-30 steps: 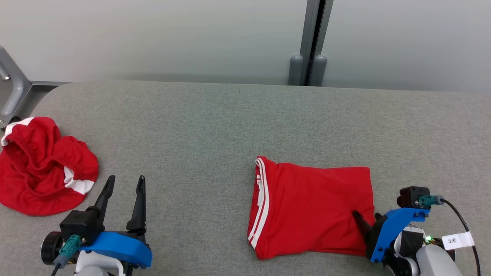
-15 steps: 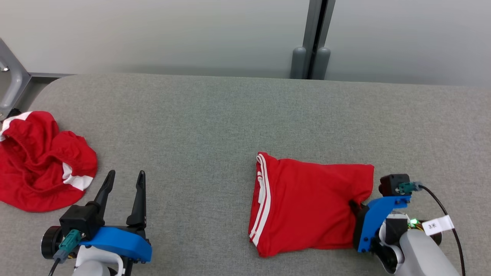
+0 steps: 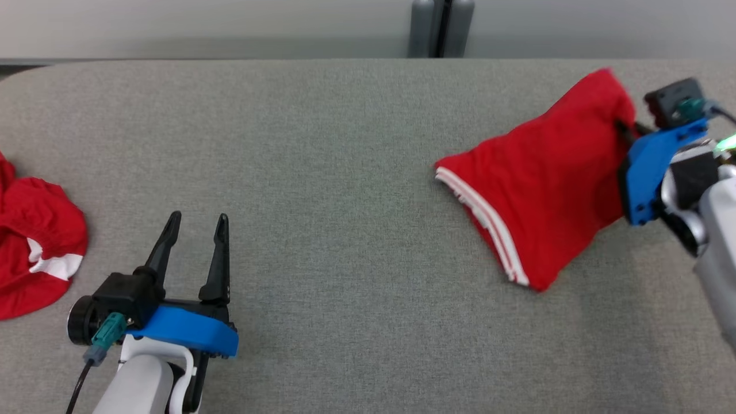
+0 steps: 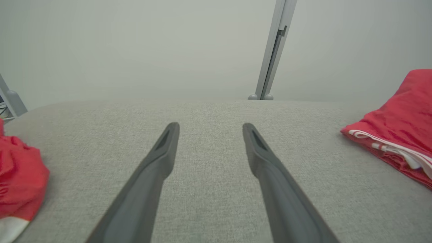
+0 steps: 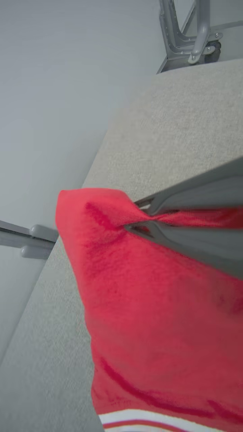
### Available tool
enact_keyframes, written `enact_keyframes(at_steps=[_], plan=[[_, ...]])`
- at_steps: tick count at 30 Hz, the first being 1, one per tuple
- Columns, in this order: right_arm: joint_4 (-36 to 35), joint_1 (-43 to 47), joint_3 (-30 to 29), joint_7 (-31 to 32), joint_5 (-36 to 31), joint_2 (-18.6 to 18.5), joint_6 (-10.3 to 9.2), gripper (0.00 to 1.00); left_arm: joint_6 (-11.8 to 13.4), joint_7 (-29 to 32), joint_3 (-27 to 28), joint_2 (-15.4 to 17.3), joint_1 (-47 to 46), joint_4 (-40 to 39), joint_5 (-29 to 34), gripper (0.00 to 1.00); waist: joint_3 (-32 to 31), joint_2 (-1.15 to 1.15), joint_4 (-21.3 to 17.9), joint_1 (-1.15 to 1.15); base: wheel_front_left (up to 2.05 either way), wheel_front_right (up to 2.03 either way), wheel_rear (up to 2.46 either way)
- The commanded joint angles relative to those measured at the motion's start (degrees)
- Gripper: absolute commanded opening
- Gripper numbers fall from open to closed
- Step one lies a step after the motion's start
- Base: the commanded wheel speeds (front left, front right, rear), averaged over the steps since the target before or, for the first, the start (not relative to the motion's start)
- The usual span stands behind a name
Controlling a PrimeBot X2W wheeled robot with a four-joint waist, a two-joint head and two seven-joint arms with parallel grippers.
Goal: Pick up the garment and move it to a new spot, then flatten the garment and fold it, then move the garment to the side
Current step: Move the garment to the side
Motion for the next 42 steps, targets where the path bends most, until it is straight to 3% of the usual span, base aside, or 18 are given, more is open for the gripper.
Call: enact_keyframes(at_steps=[1,11,19,24,31,32,33,42], plan=[[-0.2,-2.94,0.54,0.05,-0.24,-2.92,-0.01,0.0,-0.28,-0.21,0.15,-0.22,-1.91,-0.61,0.51,1.0,2.29,-0.01,0.51,-0.01,0.0,0.0,0.0],[-1.13,-10.64,-5.46,-1.91,-3.84,-17.29,-0.02,0.0,-1.17,-0.25,1.82,0.54,-8.1,-6.94,4.36,1.0,13.15,-0.01,-1.47,-0.01,0.0,0.0,0.0],[-3.53,-10.04,-9.19,-8.22,-9.06,-24.77,-0.02,0.0,-1.72,-0.25,2.63,0.25,-11.62,-8.91,6.57,1.0,18.94,-0.01,-2.72,-0.01,0.0,0.0,0.0],[-4.85,-10.91,-8.57,-9.35,-9.72,-27.53,-0.03,0.0,-2.09,-0.26,3.03,0.86,-12.11,-9.19,7.07,1.0,20.13,-0.01,-3.11,-0.01,0.0,0.0,0.0],[-5.76,-9.79,-8.55,-11.24,-9.37,-28.54,-0.03,0.0,-2.12,-0.26,3.48,1.15,-11.93,-9.28,7.26,1.0,20.5,-0.01,-3.13,-0.01,0.0,0.0,0.0],[-5.85,-9.69,-8.24,-11.69,-9.43,-28.29,-0.03,0.42,-2.12,-0.26,3.48,1.11,-11.9,-9.23,7.31,1.0,20.44,-0.01,-3.1,-0.01,0.0,0.0,0.0],[-5.83,-9.69,-8.07,-11.91,-9.76,-27.96,-0.03,1.0,-2.08,-0.26,3.48,0.99,-11.79,-9.22,7.37,1.0,20.33,-0.01,-3.12,-0.01,0.0,0.0,0.0],[-5.73,-6.4,-6.19,-16.94,-8.72,-23.84,-0.03,1.0,-1.94,-0.26,3.82,-0.03,-9.78,-7.84,6.96,1.0,15.2,-0.01,-2.17,-0.01,0.0,0.0,0.0]])
